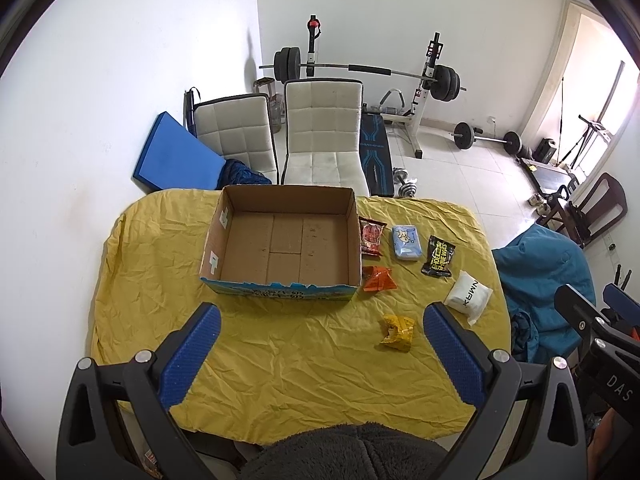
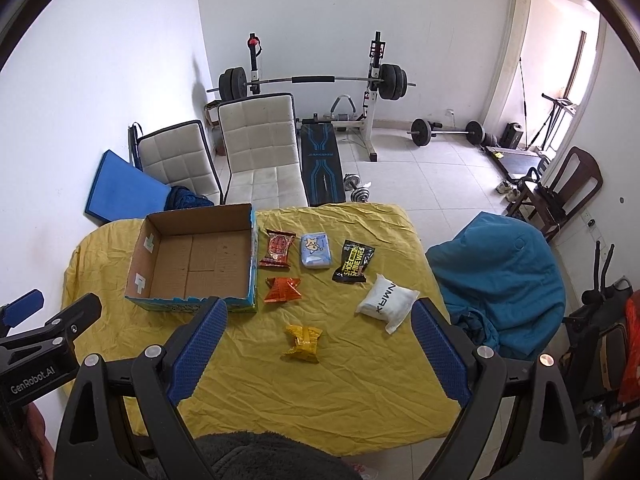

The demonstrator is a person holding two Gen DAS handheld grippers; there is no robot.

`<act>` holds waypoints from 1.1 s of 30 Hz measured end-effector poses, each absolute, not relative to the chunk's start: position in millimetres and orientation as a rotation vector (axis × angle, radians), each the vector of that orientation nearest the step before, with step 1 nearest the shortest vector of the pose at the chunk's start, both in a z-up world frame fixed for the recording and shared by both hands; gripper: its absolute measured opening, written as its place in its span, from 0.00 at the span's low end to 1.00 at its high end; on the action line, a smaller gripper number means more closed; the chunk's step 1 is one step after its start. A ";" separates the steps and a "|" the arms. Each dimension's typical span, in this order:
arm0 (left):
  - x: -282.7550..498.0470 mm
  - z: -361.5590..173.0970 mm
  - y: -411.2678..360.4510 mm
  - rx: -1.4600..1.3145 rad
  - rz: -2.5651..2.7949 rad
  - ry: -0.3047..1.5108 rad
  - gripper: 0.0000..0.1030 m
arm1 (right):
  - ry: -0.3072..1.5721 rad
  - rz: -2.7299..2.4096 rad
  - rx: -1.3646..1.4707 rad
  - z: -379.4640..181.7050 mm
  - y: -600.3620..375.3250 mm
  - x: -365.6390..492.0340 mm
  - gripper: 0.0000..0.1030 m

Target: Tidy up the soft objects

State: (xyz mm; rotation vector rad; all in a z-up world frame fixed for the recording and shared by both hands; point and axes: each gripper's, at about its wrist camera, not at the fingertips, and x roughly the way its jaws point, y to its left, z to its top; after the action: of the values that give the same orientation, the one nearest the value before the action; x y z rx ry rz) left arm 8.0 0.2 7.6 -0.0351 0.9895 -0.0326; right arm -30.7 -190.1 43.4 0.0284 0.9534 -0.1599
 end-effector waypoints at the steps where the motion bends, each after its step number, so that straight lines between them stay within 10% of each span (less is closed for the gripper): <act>1: 8.0 7.9 -0.4 -0.033 -0.033 0.990 1.00 | 0.954 -0.160 0.025 43.5 -189.9 -30.2 0.92; 33: 6.9 12.1 -11.9 -0.023 -0.040 0.982 1.00 | 0.945 -0.154 0.026 48.9 -193.6 -35.0 0.92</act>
State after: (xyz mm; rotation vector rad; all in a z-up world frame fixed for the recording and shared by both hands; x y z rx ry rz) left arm 6.9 -11.9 12.1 -0.0226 0.9817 -0.0401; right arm -35.0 -193.6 48.9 0.0257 0.9454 -0.1539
